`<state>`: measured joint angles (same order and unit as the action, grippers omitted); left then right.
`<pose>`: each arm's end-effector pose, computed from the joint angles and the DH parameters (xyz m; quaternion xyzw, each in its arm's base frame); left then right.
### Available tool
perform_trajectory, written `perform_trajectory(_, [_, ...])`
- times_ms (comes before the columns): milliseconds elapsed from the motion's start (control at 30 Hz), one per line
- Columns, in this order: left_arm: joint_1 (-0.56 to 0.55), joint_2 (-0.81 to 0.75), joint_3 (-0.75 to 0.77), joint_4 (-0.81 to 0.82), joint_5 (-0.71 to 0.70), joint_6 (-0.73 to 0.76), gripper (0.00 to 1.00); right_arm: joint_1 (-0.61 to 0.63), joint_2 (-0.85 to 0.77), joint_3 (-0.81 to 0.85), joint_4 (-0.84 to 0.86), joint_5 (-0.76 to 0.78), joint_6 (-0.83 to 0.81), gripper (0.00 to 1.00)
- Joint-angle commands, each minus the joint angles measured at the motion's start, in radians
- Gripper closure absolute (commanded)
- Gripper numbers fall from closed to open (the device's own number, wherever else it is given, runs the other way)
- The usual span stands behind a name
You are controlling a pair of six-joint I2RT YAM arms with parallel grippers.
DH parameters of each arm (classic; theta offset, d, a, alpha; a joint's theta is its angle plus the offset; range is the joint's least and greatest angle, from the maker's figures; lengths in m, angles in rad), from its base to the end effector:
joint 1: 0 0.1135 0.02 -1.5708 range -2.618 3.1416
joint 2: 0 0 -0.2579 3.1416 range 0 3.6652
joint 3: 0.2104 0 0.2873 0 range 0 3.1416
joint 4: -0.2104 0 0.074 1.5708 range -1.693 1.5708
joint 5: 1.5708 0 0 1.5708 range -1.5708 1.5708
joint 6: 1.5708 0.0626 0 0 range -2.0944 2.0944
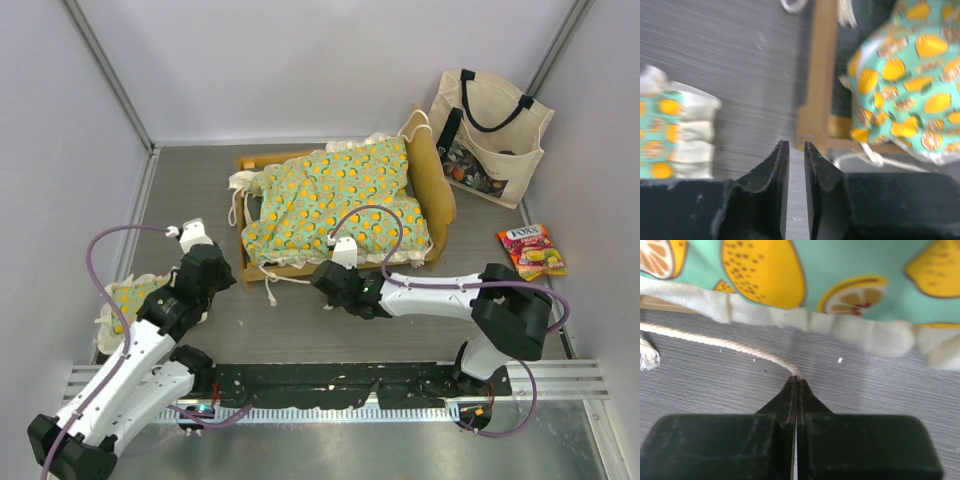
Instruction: Set up the pet bed
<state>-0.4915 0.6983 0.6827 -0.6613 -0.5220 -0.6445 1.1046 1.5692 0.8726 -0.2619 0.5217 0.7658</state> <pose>0.1949 -0.0689 0.2546 -0.1778 0.8602 -0.0285 0.4772 0.1840 0.2962 0.1322 -0.0787 0.9212 0.0883 0.3708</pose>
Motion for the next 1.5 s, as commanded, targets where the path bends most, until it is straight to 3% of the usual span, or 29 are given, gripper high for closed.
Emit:
perform_trajectory(0, [0.001,0.003,-0.118,0.230,0.331,-0.055,0.77,0.006,0.028,0.058,0.062,-0.026,-0.036,0.99])
perform_trajectory(33, [-0.004,-0.006,-0.162,0.279,0.345,-0.069,0.70,0.006,0.029,0.063,0.064,-0.029,-0.039,0.99])
perform_trajectory(133, [-0.036,-0.069,-0.231,0.311,0.313,-0.109,0.63,0.006,0.034,0.077,0.064,-0.026,-0.049,0.99])
perform_trajectory(267, [-0.094,-0.121,-0.304,0.351,0.278,-0.162,0.60,0.006,0.037,0.078,0.081,-0.034,-0.049,0.99])
perform_trajectory(500, [-0.350,-0.021,-0.471,0.697,0.032,-0.204,0.57,0.006,0.045,0.082,0.092,-0.051,-0.040,0.99])
perform_trajectory(633, [-0.442,0.078,-0.488,0.724,-0.189,-0.228,0.51,0.004,0.041,0.081,0.090,-0.051,-0.043,0.99])
perform_trajectory(800, [-0.453,0.148,-0.526,0.821,-0.309,-0.198,0.46,0.006,0.028,0.081,0.090,-0.048,-0.045,0.99])
perform_trajectory(1100, [-0.453,0.363,-0.581,1.185,-0.302,-0.141,0.46,0.004,0.029,0.085,0.092,-0.054,-0.045,0.99])
perform_trajectory(1333, [-0.453,0.590,-0.545,1.295,-0.311,-0.141,0.58,0.005,0.022,0.081,0.092,-0.057,-0.042,0.99])
perform_trajectory(1367, [-0.452,0.604,-0.546,1.324,-0.317,-0.152,0.62,0.005,0.023,0.080,0.089,-0.057,-0.042,0.99])
perform_trajectory(1467, [-0.453,0.621,-0.545,1.335,-0.299,-0.146,0.87,0.005,0.025,0.080,0.089,-0.057,-0.042,0.99])
